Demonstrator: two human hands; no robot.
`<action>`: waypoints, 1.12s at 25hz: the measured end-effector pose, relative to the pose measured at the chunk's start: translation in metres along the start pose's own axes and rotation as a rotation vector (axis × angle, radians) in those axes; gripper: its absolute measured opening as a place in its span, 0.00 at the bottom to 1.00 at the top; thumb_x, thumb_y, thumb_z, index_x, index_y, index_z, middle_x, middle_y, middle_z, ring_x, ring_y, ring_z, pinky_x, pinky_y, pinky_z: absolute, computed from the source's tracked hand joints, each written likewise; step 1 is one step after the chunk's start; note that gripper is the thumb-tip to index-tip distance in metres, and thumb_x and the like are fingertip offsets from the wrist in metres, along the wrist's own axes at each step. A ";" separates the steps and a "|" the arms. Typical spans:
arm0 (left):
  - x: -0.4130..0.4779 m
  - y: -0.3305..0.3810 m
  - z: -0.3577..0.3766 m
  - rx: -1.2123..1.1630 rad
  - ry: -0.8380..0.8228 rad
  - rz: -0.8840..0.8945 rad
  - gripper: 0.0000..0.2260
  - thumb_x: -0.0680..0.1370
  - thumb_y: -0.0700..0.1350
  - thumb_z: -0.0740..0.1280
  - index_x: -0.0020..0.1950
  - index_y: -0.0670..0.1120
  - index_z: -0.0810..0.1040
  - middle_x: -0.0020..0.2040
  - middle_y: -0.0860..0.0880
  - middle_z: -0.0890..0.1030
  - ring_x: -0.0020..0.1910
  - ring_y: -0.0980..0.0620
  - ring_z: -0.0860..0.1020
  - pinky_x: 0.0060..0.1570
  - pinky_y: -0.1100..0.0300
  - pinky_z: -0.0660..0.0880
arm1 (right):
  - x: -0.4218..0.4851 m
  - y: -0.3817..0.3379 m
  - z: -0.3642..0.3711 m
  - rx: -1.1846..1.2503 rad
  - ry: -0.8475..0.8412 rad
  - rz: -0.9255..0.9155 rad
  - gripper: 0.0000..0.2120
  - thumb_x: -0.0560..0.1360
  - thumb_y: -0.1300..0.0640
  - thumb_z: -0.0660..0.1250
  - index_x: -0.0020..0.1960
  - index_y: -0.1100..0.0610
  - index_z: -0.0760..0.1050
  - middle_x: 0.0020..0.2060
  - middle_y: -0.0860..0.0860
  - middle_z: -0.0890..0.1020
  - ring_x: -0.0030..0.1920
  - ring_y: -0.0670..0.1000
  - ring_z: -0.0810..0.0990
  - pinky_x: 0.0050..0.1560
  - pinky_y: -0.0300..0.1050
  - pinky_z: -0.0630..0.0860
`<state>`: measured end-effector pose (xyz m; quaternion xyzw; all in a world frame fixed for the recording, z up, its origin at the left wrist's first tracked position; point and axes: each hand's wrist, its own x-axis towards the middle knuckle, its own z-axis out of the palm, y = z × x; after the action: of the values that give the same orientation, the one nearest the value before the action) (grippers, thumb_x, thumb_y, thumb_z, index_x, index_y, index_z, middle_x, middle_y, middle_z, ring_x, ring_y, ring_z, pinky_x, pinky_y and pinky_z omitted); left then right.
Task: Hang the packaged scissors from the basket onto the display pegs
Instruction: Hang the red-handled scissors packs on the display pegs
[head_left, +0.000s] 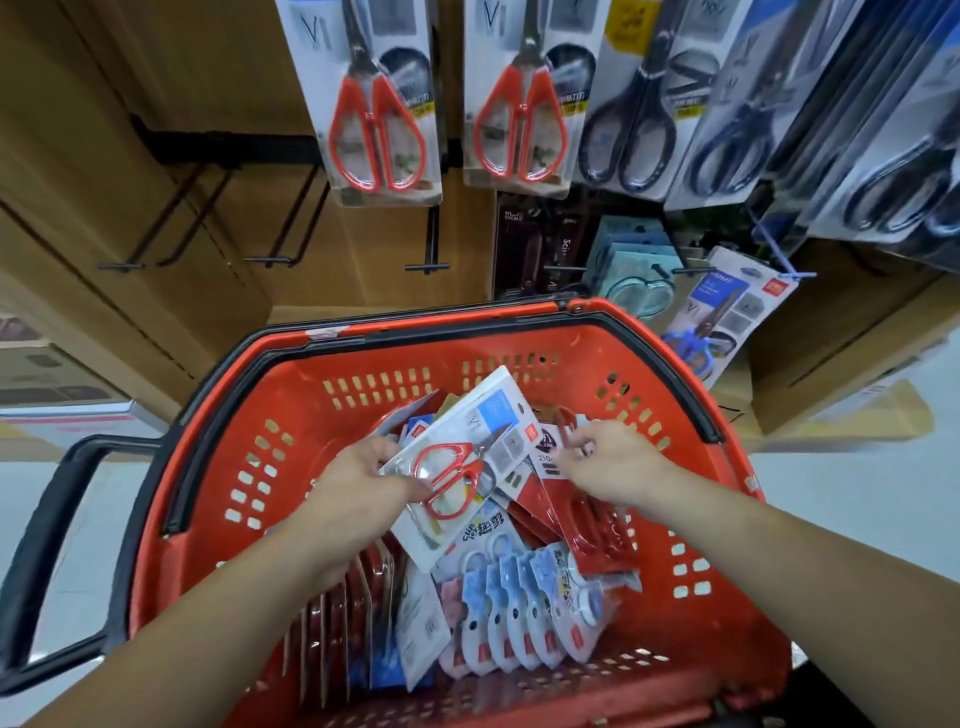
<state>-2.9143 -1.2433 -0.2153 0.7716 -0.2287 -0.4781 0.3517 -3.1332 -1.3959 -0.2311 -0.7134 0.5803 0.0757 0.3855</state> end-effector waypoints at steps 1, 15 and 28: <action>-0.007 0.000 0.001 -0.060 -0.041 -0.001 0.09 0.75 0.37 0.76 0.53 0.42 0.80 0.47 0.43 0.89 0.48 0.41 0.87 0.60 0.39 0.80 | -0.006 -0.006 -0.004 0.149 0.029 -0.016 0.21 0.81 0.40 0.66 0.51 0.59 0.81 0.42 0.51 0.83 0.46 0.55 0.82 0.54 0.53 0.80; -0.042 0.001 0.022 -0.397 -0.230 0.008 0.11 0.87 0.48 0.64 0.65 0.50 0.84 0.59 0.46 0.87 0.61 0.42 0.85 0.68 0.38 0.76 | -0.063 -0.032 -0.002 0.902 -0.057 -0.146 0.28 0.78 0.77 0.65 0.68 0.50 0.76 0.51 0.53 0.89 0.50 0.54 0.88 0.46 0.53 0.84; -0.074 0.020 0.024 0.016 0.009 0.653 0.17 0.83 0.52 0.68 0.72 0.62 0.79 0.69 0.63 0.79 0.71 0.60 0.75 0.68 0.56 0.76 | -0.104 -0.061 -0.009 1.105 -0.056 -0.246 0.09 0.85 0.59 0.64 0.65 0.54 0.77 0.52 0.57 0.88 0.47 0.58 0.88 0.48 0.57 0.84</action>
<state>-2.9688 -1.2136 -0.1646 0.6623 -0.4663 -0.3348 0.4816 -3.1148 -1.3193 -0.1392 -0.4656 0.4358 -0.2659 0.7229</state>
